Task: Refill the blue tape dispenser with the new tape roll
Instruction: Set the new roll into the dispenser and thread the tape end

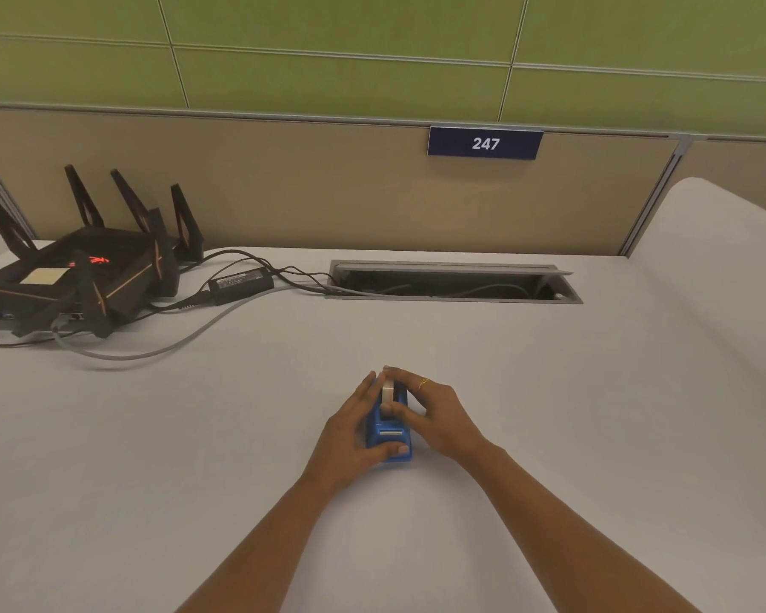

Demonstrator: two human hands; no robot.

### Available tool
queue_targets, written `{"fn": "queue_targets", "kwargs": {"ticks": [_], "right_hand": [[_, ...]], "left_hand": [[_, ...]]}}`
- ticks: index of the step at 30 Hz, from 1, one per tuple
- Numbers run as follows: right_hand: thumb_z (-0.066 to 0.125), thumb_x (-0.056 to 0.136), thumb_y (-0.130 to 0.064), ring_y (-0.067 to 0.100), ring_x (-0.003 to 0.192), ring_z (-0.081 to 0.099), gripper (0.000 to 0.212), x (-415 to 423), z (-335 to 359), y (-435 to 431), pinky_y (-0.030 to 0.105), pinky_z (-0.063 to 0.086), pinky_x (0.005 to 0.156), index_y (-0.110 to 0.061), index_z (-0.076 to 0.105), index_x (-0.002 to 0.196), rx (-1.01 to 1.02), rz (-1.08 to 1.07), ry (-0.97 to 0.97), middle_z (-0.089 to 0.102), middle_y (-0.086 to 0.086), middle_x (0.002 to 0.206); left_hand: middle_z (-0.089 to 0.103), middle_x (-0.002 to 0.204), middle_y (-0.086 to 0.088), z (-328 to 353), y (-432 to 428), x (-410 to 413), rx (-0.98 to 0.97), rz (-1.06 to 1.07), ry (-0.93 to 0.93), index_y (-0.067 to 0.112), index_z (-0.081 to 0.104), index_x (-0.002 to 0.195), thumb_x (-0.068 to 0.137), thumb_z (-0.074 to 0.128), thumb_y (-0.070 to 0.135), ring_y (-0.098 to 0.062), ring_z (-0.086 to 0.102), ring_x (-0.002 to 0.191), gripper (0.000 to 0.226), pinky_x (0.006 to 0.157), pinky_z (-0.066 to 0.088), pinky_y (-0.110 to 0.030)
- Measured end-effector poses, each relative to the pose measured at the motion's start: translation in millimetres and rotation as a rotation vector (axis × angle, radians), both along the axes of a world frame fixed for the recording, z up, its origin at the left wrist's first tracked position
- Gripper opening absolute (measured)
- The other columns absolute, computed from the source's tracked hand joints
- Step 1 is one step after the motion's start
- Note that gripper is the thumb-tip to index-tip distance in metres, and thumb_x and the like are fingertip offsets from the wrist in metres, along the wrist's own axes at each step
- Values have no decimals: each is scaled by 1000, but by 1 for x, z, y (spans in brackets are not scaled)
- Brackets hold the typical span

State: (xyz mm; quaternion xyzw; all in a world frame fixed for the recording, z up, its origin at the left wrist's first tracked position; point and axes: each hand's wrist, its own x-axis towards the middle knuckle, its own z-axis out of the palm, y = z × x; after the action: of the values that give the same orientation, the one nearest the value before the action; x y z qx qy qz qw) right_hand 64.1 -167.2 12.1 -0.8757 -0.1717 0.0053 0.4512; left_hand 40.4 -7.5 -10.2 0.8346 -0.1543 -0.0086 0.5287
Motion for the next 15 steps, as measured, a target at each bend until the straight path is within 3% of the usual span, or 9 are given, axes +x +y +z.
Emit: {"fn": "queue_targets", "kwargs": {"ticks": [2, 4, 7, 11, 13, 15], "right_hand": [[58, 88, -22, 2, 117, 47, 42, 0, -1, 1, -10, 26, 88, -17, 49, 129, 4, -8, -6, 55, 0, 133], [59, 88, -22, 5, 117, 49, 42, 0, -1, 1, -9, 27, 88, -17, 49, 128, 7, -12, -9, 57, 1, 131], [59, 87, -23, 1, 112, 48, 44, 0, -1, 1, -9, 27, 88, -18, 48, 129, 10, -17, -9, 57, 2, 130], [60, 86, -23, 3, 113, 49, 45, 0, -1, 1, -10, 27, 87, -16, 48, 129, 25, -22, -16, 58, 1, 128], [61, 86, -20, 2, 110, 50, 43, 0, 0, 1, -9, 28, 87, -16, 49, 128, 52, -15, -10, 59, -4, 122], [61, 86, -20, 2, 109, 51, 42, 0, 0, 1, -8, 30, 87, -18, 49, 127, 74, -8, -1, 58, -8, 118]], "left_hand": [[23, 149, 14, 0, 0, 0, -17, -4, -2, 50, 17, 127, 67, 77, 27, 2, 26, 132, 88, 100, 27, -1], [31, 145, 13, 1, 0, 1, -73, 3, 32, 48, 23, 128, 66, 75, 32, -3, 33, 132, 83, 107, 32, -15], [42, 136, 13, 6, -1, 3, -240, 45, 128, 41, 33, 125, 75, 67, 31, -6, 42, 124, 62, 104, 36, -24], [47, 134, 7, 9, -4, 13, -309, 104, 167, 27, 44, 128, 91, 46, 20, -8, 44, 123, 38, 102, 34, -24], [53, 130, 3, 10, -5, 19, -328, 105, 177, 22, 50, 126, 91, 47, 19, -9, 48, 120, 35, 99, 38, -20], [60, 121, 2, 11, -5, 23, -350, 118, 187, 21, 54, 121, 89, 50, 16, -10, 55, 111, 33, 86, 46, -11]]}}
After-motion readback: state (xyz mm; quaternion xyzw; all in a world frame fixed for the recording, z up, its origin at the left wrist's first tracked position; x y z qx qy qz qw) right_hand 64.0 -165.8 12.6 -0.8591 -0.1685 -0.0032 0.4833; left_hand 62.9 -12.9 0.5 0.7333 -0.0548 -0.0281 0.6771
